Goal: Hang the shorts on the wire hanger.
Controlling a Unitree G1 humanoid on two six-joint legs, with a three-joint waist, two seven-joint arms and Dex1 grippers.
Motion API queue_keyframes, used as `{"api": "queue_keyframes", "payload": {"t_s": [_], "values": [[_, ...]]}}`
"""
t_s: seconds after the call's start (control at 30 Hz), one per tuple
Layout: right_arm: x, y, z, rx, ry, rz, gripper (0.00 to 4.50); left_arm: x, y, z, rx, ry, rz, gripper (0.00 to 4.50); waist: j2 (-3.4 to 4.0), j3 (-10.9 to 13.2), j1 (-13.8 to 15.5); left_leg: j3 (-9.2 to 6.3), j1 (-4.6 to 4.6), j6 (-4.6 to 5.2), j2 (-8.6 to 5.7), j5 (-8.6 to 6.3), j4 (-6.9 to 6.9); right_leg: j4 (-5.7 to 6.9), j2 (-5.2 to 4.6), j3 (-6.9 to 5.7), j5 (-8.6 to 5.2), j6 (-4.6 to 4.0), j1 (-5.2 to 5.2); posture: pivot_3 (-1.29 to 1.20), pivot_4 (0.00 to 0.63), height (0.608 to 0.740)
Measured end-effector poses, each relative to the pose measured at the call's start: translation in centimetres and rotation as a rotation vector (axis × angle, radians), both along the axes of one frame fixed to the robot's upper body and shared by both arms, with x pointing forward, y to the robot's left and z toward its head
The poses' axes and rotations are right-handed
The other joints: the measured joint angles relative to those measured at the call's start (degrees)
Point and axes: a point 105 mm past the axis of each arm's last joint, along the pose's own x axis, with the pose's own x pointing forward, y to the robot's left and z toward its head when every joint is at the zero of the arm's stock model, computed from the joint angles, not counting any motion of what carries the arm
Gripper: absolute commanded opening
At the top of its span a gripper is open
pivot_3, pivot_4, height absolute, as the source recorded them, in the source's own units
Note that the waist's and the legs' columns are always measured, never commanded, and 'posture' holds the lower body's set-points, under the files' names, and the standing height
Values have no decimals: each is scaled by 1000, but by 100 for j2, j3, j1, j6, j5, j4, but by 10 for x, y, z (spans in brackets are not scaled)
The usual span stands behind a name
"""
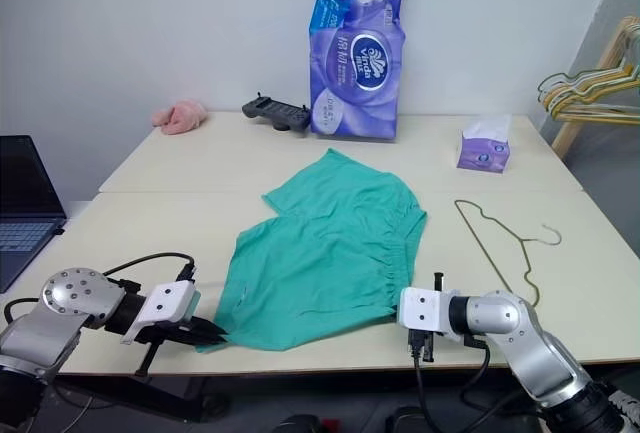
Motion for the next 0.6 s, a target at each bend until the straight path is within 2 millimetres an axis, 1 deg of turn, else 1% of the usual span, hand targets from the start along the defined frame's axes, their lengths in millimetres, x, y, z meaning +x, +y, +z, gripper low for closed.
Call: {"api": "queue_keyframes", "payload": {"t_s": [0.07, 0.17, 0.2, 0.23, 0.27, 0.3, 0.47, 0.57, 0.6], "values": [[-2, -1, -3, -1, 19, -11, 0, -1, 0, -1, -1, 6, -2, 42, 0, 2, 3, 1, 0, 0, 0, 0, 1, 0, 0, 0, 0, 0, 0, 15, 44, 740], [-3, -3, -5, -6, 32, -20, 0, -2, 0, -1, -3, 7, -10, 620, 2, 8, 2, 1, 0, 0, 0, 0, 1, -1, 0, 0, -1, 0, 0, 12, 48, 740], [-3, -4, -6, -6, 38, -24, 0, -2, -1, -1, -5, 6, -14, 907, 3, 11, 2, 1, 0, 0, 0, 0, 1, -1, 0, 0, -1, 0, 0, 12, 48, 740], [-4, -4, -6, -4, 42, -25, 394, -2, -1, -1, -7, 6, -19, 1235, 3, 12, 2, 1, 0, 0, 0, 0, 1, -1, 0, 0, -1, 0, 0, 9, 50, 740], [-4, -5, -7, -3, 49, -25, 582, -1, -2, -1, -8, 6, -22, 1531, 2, 13, 2, 1, 0, 0, 0, 0, 1, -1, 0, 0, -1, 0, 0, 7, 51, 740], [-5, -6, -7, -3, 57, -25, 900, -1, -2, 0, -8, 4, -23, 1831, 2, 15, 2, 1, 0, 0, 0, 0, 1, -2, 0, 0, -1, 0, 0, 6, 49, 740], [-12, -10, -9, -12, 108, -26, 2728, 3, -2, 5, -7, -2, -36, 3413, 4, 19, -1, 2, 0, 0, 0, 0, 1, -2, 0, 0, -1, 0, 0, 3, 50, 740], [-18, -13, -5, -19, 122, -5, 3861, 5, 4, 2, 13, -2, -37, 4371, 8, 24, -6, 2, 0, 0, 0, 0, 1, -3, 0, -1, -1, 0, 0, 2, 50, 740], [-18, -16, -2, -29, 114, -8, 4183, 6, 7, 2, 25, -1, -44, 4500, 7, 26, -5, 2, 0, 0, 0, 0, 2, -3, 0, -2, -1, 1, 0, 0, 50, 740]]}}
